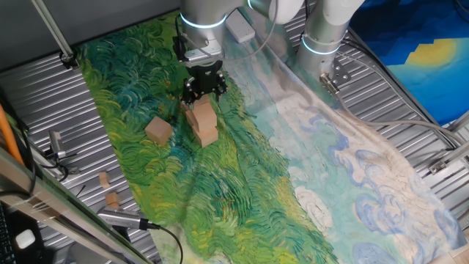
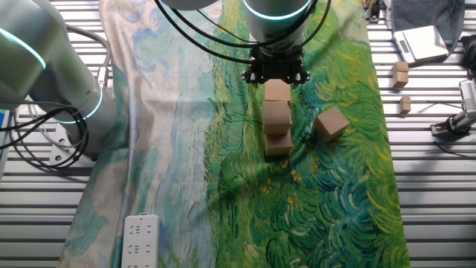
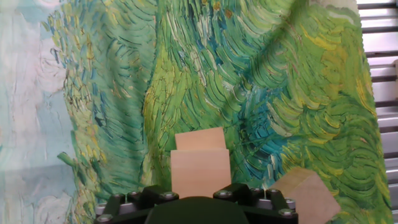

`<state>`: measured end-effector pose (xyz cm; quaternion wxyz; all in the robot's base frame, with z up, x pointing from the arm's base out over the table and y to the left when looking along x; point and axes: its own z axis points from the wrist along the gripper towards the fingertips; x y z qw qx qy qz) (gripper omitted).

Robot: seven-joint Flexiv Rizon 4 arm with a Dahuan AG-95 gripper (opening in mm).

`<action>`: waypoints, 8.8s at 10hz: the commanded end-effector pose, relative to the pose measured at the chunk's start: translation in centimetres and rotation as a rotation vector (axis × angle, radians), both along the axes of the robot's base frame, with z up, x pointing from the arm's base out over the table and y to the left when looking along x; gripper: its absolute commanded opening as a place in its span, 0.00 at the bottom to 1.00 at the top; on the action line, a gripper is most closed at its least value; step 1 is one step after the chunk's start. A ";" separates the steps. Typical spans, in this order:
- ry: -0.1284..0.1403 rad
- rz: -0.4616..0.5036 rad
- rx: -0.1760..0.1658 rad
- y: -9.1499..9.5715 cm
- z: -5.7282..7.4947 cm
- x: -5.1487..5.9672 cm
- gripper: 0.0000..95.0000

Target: Stack the blocks into a pyramid shape

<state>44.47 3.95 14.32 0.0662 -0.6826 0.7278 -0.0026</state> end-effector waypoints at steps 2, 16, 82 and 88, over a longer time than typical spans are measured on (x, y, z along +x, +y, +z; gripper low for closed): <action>0.000 0.000 0.000 0.0 0.0 0.0 0.80; 0.028 -0.301 -0.073 5.0 5.1 -3.1 0.00; 0.061 -0.204 -0.063 -1.5 0.6 16.5 0.00; -0.022 0.002 -0.001 -2.4 -3.0 16.7 0.60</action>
